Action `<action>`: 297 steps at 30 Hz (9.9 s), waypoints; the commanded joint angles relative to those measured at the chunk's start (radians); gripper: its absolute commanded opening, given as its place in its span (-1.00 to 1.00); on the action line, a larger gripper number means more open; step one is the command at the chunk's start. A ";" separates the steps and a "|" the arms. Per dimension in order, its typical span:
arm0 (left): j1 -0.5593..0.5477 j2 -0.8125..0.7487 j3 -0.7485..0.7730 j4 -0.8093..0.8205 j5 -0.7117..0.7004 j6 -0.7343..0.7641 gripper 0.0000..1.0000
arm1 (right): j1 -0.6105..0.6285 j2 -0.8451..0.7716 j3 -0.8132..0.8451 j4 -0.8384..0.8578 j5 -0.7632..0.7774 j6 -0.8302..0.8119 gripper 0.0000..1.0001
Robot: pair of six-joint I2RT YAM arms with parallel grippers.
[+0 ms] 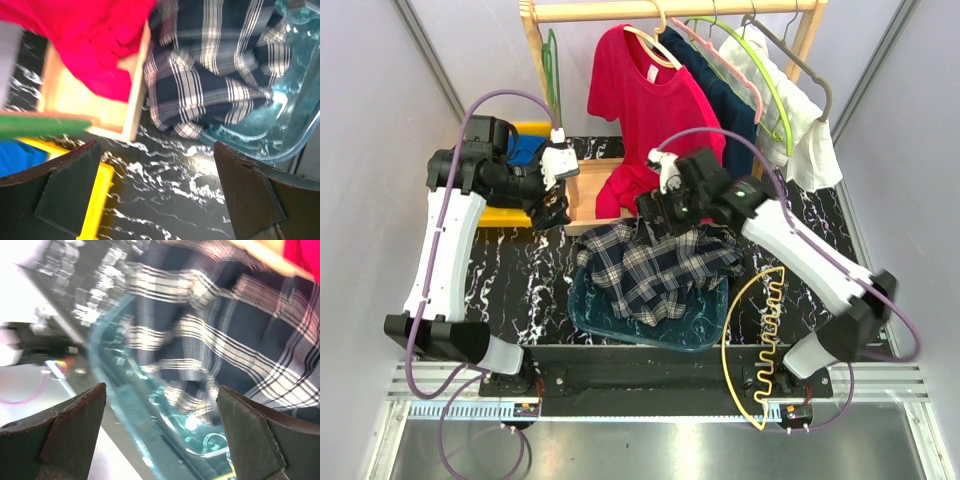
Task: Remove the skirt from the hanger
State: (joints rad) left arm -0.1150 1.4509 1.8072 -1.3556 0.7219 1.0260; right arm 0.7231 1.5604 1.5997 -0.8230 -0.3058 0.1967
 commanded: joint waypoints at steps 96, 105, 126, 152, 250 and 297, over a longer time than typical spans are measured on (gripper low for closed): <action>-0.018 -0.099 -0.019 -0.106 -0.084 -0.093 0.98 | -0.154 0.372 0.925 0.533 0.344 -0.203 0.55; -0.018 -0.104 -0.028 -0.109 -0.084 -0.089 0.98 | -0.174 0.446 0.913 0.521 0.309 -0.171 0.54; -0.018 -0.093 -0.035 -0.106 -0.067 -0.099 0.98 | -0.204 0.489 0.991 0.525 0.346 -0.284 0.51; -0.017 -0.076 -0.051 -0.109 -0.055 -0.104 0.97 | -0.269 0.556 1.016 0.539 0.109 -0.056 0.49; 0.034 -0.152 -0.270 2.190 0.522 -1.867 0.98 | -0.108 -0.278 0.793 0.010 -0.141 0.211 -1.00; -0.077 -0.136 -0.324 2.233 0.691 -1.980 -1.00 | -0.108 -0.332 0.325 0.255 -0.101 0.130 -0.53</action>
State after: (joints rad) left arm -0.1768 1.3399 1.4315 0.8249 1.4094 -0.9443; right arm 0.6098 1.2133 1.9545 -0.5636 -0.4305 0.3382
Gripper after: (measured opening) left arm 0.027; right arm 0.194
